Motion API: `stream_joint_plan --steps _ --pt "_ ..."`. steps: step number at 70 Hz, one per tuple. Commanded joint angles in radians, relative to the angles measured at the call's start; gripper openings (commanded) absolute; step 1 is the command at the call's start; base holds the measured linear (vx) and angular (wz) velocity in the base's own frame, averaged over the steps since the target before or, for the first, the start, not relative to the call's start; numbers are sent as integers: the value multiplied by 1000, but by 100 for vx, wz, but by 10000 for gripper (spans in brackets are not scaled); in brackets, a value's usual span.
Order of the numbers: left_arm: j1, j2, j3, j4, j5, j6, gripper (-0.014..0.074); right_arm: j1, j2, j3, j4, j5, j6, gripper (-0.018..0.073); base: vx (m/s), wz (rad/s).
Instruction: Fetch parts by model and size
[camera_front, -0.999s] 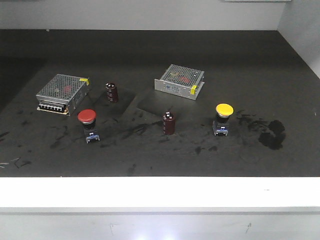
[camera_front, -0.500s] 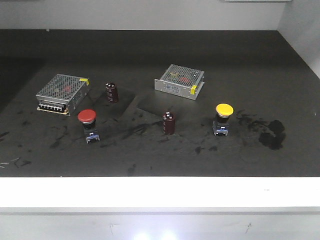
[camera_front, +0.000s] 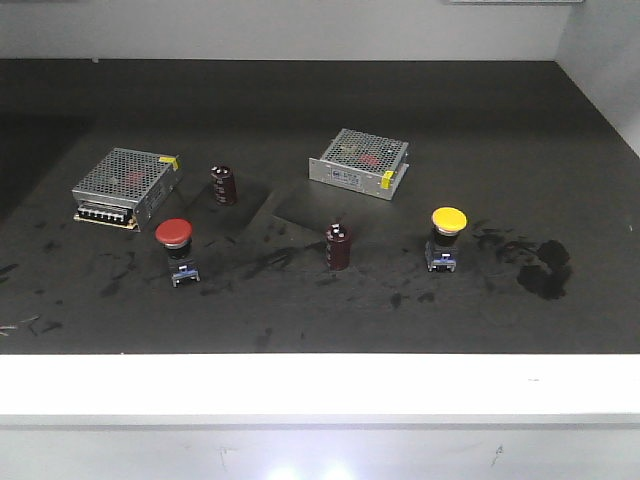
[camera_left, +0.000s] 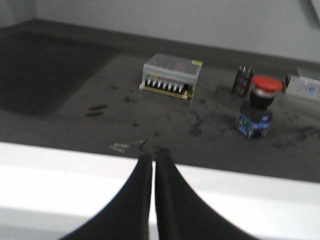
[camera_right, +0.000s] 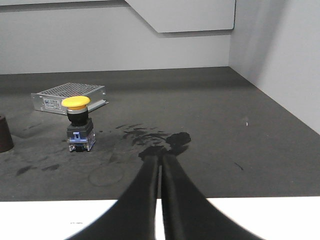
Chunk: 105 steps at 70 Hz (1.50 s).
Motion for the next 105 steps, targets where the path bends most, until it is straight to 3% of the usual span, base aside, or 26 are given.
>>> stream_joint_plan --steps 1,11,20,28,39,54,65,77,88,97,105 --pt "1 -7 -7 -13 -132 -13 -6 -3 -17 7 -4 -117 -9 -5 0 0" --pt "1 -7 -7 -15 -219 -14 -4 -3 -17 6 -4 -172 -9 -5 0 0" --pt "1 -7 -26 -8 -371 -13 -3 -3 -17 1 -7 -290 -15 -5 0 0" --pt "1 -3 -105 70 -415 -11 -3 -3 -14 -55 -15 -280 -34 -5 0 0" --pt "1 71 -378 180 -283 -13 -3 -3 46 -241 -8 -196 -44 -5 0 0" --pt "1 303 -800 177 -17 -13 -3 -3 243 -599 -4 -40 -42 -5 0 0" --pt "0 489 -1015 169 54 -12 -3 -1 443 -796 -4 2 -46 -5 0 0" --pt "-8 631 -1061 169 60 -12 4 10 624 -871 3 -10 -44 -4 0 0" --pt "-8 743 -1061 169 189 -12 34 10 747 -868 48 0 -44 6 0 0" --pt "-8 827 -1061 140 285 1 122 10 810 -868 48 40 -44 49 0 0" --pt "-8 882 -1061 70 365 93 275 10 847 -868 48 87 -45 139 0 0"
